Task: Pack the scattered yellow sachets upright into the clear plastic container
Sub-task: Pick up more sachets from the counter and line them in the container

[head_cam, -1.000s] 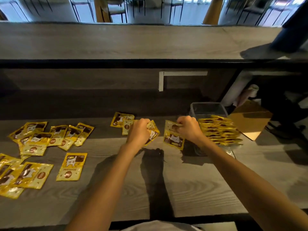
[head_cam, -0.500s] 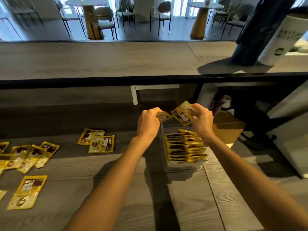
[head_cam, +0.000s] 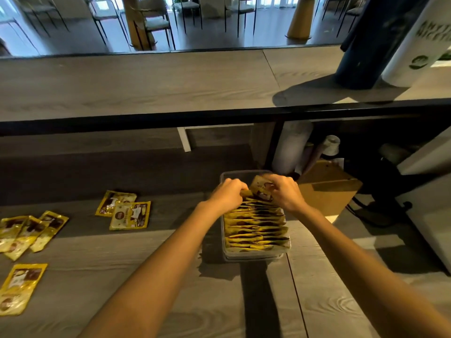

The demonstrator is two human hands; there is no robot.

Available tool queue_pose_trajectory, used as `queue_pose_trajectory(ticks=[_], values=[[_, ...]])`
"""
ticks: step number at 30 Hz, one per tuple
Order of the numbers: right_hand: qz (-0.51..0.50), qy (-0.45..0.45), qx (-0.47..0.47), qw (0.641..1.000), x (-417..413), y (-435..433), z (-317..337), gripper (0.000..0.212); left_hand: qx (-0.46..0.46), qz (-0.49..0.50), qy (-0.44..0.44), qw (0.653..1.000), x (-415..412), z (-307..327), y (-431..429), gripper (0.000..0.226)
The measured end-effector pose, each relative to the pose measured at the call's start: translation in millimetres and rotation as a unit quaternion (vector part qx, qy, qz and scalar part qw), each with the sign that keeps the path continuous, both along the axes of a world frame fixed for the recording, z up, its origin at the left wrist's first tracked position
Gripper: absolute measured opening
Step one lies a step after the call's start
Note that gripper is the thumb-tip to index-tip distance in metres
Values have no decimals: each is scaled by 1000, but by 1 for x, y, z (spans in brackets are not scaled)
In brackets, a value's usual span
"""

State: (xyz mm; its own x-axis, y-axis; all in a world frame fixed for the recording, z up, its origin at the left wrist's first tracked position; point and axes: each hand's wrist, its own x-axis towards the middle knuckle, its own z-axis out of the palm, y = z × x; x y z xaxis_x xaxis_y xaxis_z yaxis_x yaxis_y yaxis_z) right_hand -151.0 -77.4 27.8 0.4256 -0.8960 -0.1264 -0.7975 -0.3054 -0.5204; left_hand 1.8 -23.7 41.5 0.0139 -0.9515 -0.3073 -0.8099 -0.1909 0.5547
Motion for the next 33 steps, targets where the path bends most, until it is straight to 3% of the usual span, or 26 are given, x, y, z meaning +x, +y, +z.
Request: queue_pose_trajectory(ticks=[8,15,22,27,33], values=[[114,71,51,990,6,-1,-16,37,85,-5,-14,996,10,-14,0,32],[98,46,54,993,2,0,-12,36,86,-15,-1,996,14,-18,0,32],[116,98,110,982,4,4,-16,39,120,-23,8,992,14,-15,7,35],[117,140,87,979,2,11,-12,42,96,18,51,994,14,-12,11,35],[105,145,-6,984,18,21,-3,38,37,48,22,998,26,-4,21,41]])
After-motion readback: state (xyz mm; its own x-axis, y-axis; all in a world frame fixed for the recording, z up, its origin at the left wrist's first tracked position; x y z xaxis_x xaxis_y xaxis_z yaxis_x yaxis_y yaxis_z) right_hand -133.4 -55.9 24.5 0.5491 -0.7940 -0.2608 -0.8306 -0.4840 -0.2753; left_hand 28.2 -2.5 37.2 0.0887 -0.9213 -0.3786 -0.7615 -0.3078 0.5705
